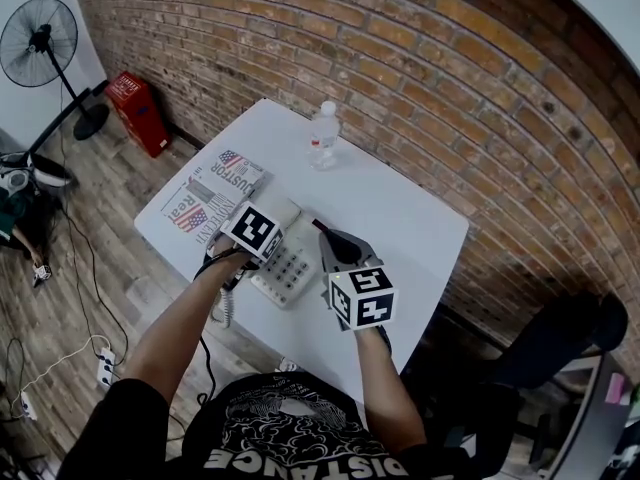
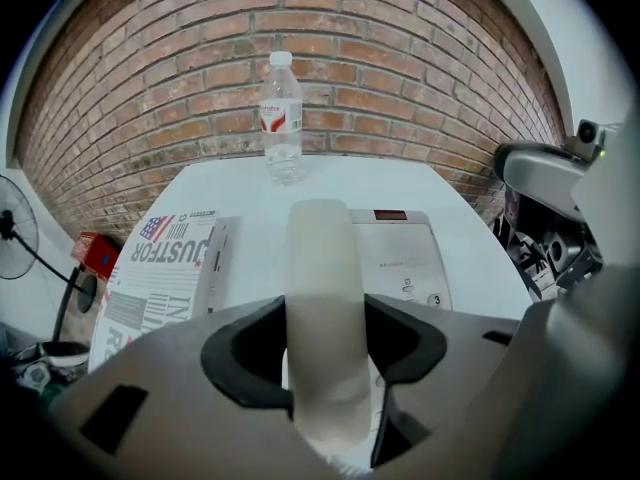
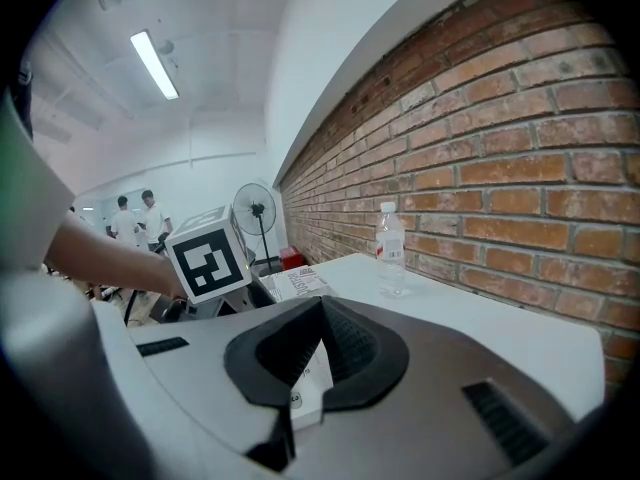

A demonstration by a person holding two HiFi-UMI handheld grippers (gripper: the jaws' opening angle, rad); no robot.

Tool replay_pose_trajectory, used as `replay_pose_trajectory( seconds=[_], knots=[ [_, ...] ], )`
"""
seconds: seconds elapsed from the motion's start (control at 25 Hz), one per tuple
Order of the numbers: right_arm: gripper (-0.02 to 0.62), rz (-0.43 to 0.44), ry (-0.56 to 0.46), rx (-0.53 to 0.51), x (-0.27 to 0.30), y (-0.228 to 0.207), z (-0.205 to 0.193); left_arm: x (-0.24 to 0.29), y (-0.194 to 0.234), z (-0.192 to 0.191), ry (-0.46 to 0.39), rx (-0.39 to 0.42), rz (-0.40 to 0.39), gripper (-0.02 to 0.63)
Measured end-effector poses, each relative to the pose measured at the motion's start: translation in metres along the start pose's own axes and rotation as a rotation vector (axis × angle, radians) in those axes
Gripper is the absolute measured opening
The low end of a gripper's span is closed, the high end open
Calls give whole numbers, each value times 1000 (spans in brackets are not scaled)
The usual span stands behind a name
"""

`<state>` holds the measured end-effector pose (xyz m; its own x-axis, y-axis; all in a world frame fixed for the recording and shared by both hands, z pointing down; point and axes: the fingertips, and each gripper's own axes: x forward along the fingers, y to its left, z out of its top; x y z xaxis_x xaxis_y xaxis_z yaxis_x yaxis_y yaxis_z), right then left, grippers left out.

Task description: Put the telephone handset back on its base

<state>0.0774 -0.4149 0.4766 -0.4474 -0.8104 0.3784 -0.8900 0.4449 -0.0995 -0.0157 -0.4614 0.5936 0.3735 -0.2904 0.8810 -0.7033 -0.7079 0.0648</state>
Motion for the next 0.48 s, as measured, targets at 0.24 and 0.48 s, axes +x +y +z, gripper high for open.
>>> replay_pose_trajectory(
  seconds=[0.24, 0.48],
  knots=[
    [0, 1, 6, 6, 1, -1, -3, 3, 0, 1, 0, 19, -12, 228],
    [0, 6, 12, 11, 3, 2, -6, 3, 1, 0, -27, -8, -39, 236]
  ],
)
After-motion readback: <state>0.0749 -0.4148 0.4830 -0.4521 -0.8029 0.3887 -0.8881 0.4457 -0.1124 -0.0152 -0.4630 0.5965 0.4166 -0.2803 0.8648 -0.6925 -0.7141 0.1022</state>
